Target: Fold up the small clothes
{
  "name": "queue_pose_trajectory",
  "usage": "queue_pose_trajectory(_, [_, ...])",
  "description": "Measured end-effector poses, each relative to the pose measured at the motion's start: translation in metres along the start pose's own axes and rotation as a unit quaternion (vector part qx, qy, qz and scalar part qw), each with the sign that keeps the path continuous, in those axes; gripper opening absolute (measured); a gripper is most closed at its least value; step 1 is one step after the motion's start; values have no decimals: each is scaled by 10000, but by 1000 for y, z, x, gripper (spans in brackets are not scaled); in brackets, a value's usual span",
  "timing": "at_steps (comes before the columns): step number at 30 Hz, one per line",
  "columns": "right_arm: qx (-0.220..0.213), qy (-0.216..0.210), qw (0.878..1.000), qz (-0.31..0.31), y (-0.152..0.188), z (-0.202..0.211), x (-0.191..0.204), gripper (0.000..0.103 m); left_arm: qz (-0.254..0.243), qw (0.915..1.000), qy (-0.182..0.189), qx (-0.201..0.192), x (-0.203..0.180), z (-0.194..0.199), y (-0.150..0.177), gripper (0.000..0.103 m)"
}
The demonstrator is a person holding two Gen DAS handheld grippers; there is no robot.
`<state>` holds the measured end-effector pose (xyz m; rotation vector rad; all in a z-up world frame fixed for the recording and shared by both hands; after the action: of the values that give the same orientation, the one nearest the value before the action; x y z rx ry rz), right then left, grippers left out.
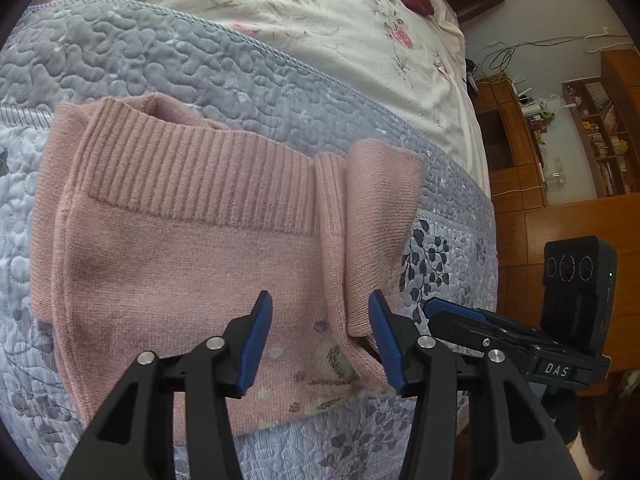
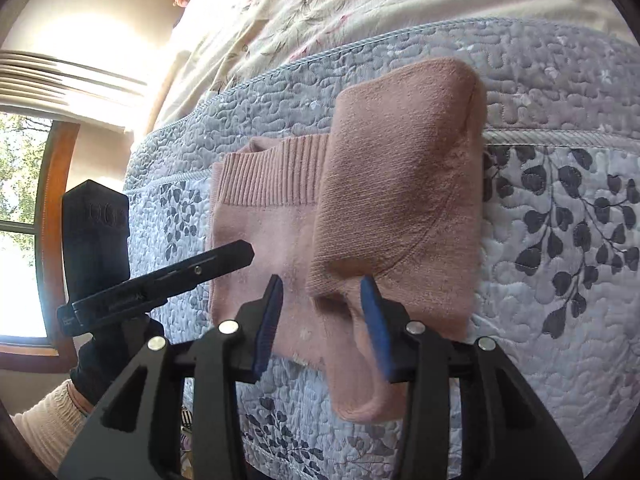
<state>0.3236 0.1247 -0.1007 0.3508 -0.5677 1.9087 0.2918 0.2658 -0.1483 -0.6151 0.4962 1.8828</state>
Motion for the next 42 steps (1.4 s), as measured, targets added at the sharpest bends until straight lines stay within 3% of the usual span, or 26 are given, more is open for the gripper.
queue_pose_trajectory(3, [-43, 352, 9991, -217, 14, 17, -29, 42, 6, 9998, 66, 183, -10, -20, 2, 55])
queue_pose_trajectory(8, [-23, 403, 9965, -729, 50, 27, -73, 42, 169, 9986, 60, 498, -16, -55, 7, 55])
queue_pose_trajectory(13, [14, 414, 9952, -882, 73, 24, -86, 42, 408, 9973, -28, 607, -11, -79, 10, 55])
queue_pose_trajectory(19, [29, 372, 9935, -1071, 81, 17, -94, 42, 250, 9986, -53, 461, -27, -84, 8, 52])
queue_pose_trajectory(21, [46, 386, 9935, -1070, 80, 14, -94, 42, 299, 9987, -84, 416, -29, -83, 5, 43])
queue_pose_trajectory(23, [73, 425, 9937, -1035, 79, 15, -94, 42, 336, 9987, -46, 374, -29, -83, 2, 25])
queue_pose_trajectory(28, [73, 530, 9942, -932, 77, 15, -91, 42, 54, 9996, 224, 145, -42, -62, 4, 19])
queue_pose_trajectory(34, [27, 462, 9952, -858, 69, 16, -79, 42, -197, 9973, 611, -351, -44, 7, 8, 19])
queue_pose_trajectory(42, [159, 317, 9977, -573, 58, -7, -53, 42, -75, 9963, 255, -822, 24, 89, -21, 16])
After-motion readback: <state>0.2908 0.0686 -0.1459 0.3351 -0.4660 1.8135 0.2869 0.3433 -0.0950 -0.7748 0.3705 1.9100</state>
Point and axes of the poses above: each gripper's, at about its wrist camera, not at the fingertips, and z roughly against the way its jaws point, x to its left, y to its underside, the point moved 6 cm from there along -z, roughly the way its jaws point, and after that the axes turned 15 degrees about z, right-handed, at the moved point
